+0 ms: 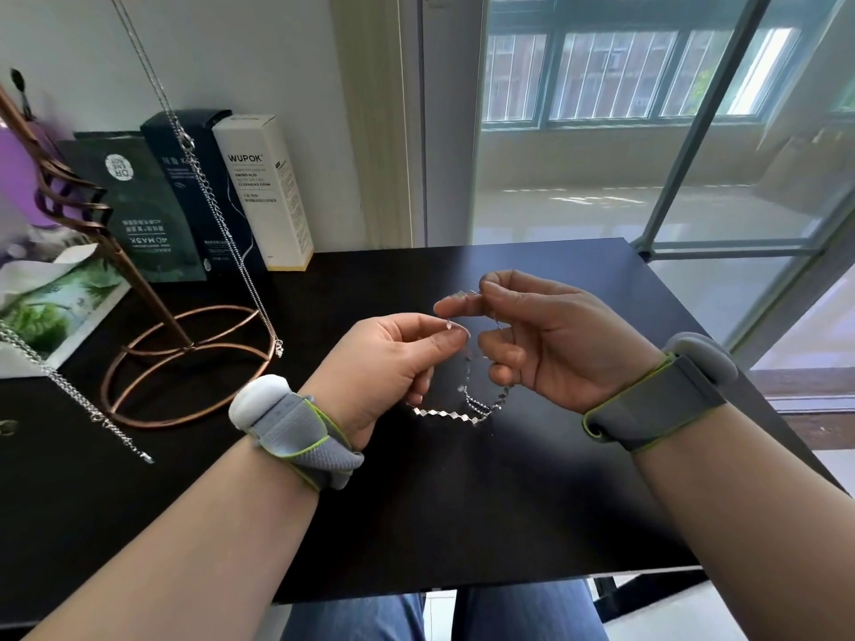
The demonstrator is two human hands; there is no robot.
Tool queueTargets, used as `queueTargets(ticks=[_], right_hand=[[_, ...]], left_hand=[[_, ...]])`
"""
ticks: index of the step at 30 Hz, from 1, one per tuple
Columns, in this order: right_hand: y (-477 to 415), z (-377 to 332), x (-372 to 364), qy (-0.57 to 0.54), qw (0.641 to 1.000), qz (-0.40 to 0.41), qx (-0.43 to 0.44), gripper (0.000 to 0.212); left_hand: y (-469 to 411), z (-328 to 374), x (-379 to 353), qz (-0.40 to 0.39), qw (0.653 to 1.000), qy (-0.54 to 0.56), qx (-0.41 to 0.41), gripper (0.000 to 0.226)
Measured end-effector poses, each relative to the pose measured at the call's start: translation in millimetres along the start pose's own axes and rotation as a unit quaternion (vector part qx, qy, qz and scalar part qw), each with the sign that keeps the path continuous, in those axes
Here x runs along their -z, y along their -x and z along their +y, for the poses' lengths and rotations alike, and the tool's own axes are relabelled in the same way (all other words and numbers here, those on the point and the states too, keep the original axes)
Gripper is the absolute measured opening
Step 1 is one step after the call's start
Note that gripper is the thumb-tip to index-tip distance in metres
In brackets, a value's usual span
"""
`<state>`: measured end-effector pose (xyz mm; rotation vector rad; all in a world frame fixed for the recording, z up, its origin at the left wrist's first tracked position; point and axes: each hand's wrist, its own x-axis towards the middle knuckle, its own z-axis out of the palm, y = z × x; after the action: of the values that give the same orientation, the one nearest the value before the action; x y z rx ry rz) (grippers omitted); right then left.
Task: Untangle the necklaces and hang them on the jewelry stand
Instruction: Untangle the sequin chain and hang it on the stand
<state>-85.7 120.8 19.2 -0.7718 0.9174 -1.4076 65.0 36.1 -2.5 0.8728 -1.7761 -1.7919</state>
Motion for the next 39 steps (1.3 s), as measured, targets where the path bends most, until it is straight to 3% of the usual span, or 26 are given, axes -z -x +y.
queueTargets(ticks=[8,15,25,31,34,39], right_hand=[[-1,-2,9,0.023,0.999,0.026,-0.005,0.005],[-6,2,16,0.017,0.997,0.080,0.006,0.010],[-1,-2,16,0.017,0.992,0.122,-0.004,0.008],[0,-4,21,0.053,0.992,0.111,-0.008,0.002],[-1,-6,24,0.069,0.993,0.097,-0.010,0.010],[-1,-10,25,0.066,0.995,0.077,-0.022,0.010]], left_hand=[[-3,1,6,0.045,0.999,0.027,0.010,0.015],[0,5,4,0.038,0.997,0.059,0.029,0.010],[2,11,12,0.054,0.997,0.058,0.021,0.023],[1,10,14,0.062,0.995,0.063,0.037,0.025],[-1,11,15,0.051,0.994,0.083,0.051,0.026],[2,14,14,0.023,0.979,0.193,0.068,0.027]])
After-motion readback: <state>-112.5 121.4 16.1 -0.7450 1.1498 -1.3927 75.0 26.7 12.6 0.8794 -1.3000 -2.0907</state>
